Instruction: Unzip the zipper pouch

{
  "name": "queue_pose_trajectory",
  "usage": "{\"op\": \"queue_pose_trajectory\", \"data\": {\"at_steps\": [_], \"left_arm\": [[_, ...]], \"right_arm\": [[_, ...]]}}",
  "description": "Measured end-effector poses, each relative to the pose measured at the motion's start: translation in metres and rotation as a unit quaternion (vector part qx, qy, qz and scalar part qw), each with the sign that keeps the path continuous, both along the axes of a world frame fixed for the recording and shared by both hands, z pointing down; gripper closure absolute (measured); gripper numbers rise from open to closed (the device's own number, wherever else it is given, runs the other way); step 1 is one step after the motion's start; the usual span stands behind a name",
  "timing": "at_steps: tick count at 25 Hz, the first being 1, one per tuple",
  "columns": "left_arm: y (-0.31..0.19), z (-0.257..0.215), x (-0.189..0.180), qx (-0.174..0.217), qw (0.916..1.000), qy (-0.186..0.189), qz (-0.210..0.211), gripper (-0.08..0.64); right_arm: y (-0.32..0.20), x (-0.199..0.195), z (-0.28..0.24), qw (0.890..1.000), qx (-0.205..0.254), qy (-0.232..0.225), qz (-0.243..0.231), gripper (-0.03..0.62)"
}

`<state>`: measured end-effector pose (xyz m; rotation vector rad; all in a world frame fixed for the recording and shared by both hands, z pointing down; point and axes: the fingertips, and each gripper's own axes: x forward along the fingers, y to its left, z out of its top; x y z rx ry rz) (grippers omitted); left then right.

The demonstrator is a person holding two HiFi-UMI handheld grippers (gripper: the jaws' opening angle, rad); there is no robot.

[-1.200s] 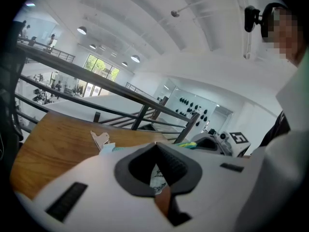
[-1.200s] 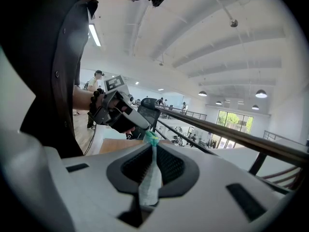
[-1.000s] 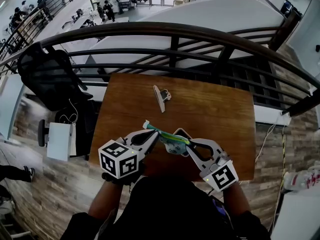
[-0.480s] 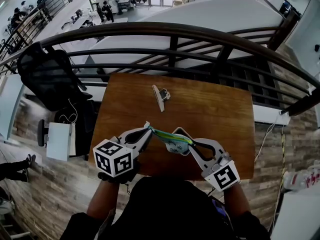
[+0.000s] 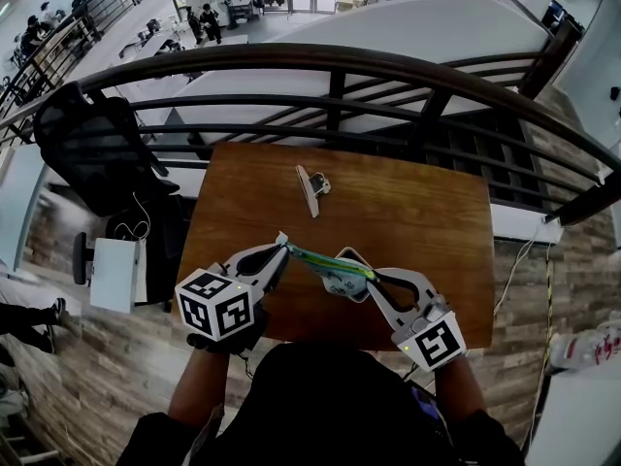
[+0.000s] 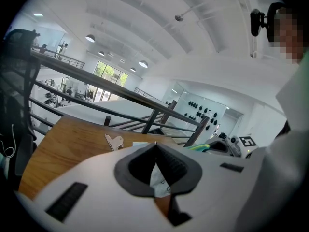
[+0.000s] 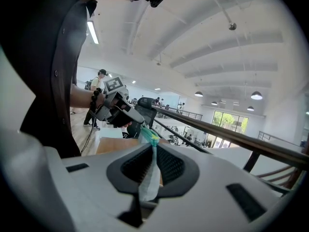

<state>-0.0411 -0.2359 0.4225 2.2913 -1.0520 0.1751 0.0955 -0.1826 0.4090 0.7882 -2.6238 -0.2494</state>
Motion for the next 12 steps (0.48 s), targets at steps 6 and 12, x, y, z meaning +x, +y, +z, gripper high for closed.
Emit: {"op": "queue_pose_trajectory", "data": {"at_steps": [6,12], "left_arm": [[-0.002,0.002,-0.009,-0.003,1.0,0.001,-0.009,0.546],[-0.005,0.004,-0.02,-0.006,0.9997,-0.001,-0.023,0.546]], "right_arm": [[-0.002,-0.006,0.003,1.0,-0.004,-0.002,-0.003,0.566],[-0.003,-0.014,0.005,1.0,-0.01,-0.002,-0.012,0.566]]}}
